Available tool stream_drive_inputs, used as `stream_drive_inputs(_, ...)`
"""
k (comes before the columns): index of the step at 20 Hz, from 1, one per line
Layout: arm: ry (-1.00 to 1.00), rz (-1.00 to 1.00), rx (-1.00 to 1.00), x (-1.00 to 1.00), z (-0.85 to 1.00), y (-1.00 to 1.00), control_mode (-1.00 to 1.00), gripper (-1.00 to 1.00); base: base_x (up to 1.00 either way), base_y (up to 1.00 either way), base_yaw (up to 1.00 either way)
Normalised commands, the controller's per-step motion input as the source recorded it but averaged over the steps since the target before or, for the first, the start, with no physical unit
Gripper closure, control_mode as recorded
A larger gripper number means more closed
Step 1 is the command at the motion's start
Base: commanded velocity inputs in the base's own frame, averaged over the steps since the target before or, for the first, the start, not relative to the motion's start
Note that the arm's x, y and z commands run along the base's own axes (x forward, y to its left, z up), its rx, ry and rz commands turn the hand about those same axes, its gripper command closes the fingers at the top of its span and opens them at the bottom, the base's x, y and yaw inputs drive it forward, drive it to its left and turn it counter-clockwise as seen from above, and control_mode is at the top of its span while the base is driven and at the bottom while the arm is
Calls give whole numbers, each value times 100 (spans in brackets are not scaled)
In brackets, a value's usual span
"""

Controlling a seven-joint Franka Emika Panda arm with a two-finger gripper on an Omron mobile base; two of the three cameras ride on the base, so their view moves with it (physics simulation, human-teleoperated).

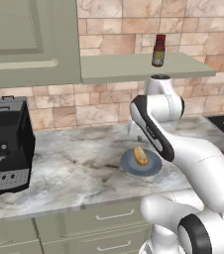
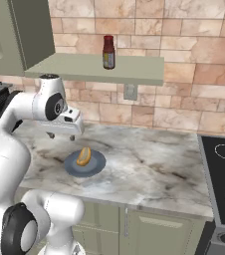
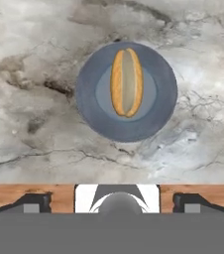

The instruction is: Move the hot dog bun to the plate on the dining table and place the condiment next to that plate. Then navigate to the fridge and take the sausage and place it on the plate as well.

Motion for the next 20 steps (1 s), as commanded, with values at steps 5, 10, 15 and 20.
stream_drive_inputs(5,19,0,-1,32,-41,-4,-100,-100,0,0,0)
stream_drive_inputs(10,8,0,0,36,-37,-20,-100,-100,0,0,0)
stream_drive_inputs(15,2,0,0,31,-49,-13,-100,-100,0,0,0)
stream_drive_inputs(20,6,0,0,26,-57,-5,-100,-100,0,0,0)
